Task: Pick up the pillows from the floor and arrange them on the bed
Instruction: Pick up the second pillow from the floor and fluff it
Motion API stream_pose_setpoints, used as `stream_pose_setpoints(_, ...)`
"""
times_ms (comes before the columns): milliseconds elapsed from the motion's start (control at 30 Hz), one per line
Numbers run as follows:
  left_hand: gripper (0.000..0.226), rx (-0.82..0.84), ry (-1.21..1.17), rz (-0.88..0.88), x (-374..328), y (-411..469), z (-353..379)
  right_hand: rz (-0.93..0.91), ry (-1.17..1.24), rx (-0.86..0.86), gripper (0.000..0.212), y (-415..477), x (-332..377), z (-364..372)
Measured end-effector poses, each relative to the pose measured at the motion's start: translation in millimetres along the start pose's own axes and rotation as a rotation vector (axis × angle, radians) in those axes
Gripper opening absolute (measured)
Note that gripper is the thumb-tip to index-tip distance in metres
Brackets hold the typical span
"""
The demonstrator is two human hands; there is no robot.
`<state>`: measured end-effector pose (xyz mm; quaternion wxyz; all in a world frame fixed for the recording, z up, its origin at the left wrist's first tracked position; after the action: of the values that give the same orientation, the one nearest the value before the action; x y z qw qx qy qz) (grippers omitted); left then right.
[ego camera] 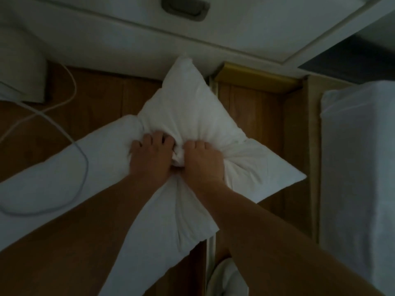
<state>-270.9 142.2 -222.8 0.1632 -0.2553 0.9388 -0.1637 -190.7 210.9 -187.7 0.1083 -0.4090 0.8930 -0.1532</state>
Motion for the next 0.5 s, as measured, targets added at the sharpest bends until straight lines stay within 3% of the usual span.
stream_pose_setpoints(67,0.061,-0.039,-0.061,0.022,-2.2,-13.9,-16.8,0.009,0.149,0.065,0.019,-9.4,-3.6,-16.0)
stream_pose_setpoints(167,0.067,-0.088,-0.174,0.05,-5.9,-46.6,-53.8,0.021,0.254,0.102,0.01,-36.8,-14.8,-59.6)
stream_pose_setpoints(333,0.071,-0.15,-0.365,0.232,-42.9,-102.0,-144.4,0.09,0.329,0.062,0.023,-119.3,-48.2,-154.3)
stream_pose_setpoints(500,0.059,-0.198,-0.423,0.525,-151.7,-145.0,-251.9,0.264,0.343,-0.056,0.02,-215.9,-131.0,-264.2)
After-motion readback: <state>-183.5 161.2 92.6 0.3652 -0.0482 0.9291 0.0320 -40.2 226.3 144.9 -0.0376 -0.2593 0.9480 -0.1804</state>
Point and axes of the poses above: each hand's wrist, its own y-axis towards the middle knuckle, its own z-axis out of the palm, x = y × z, the point moved 6 cm from there along y, towards the middle knuckle, and after that the axes turned 4 degrees about x, right-handed, at the moved point
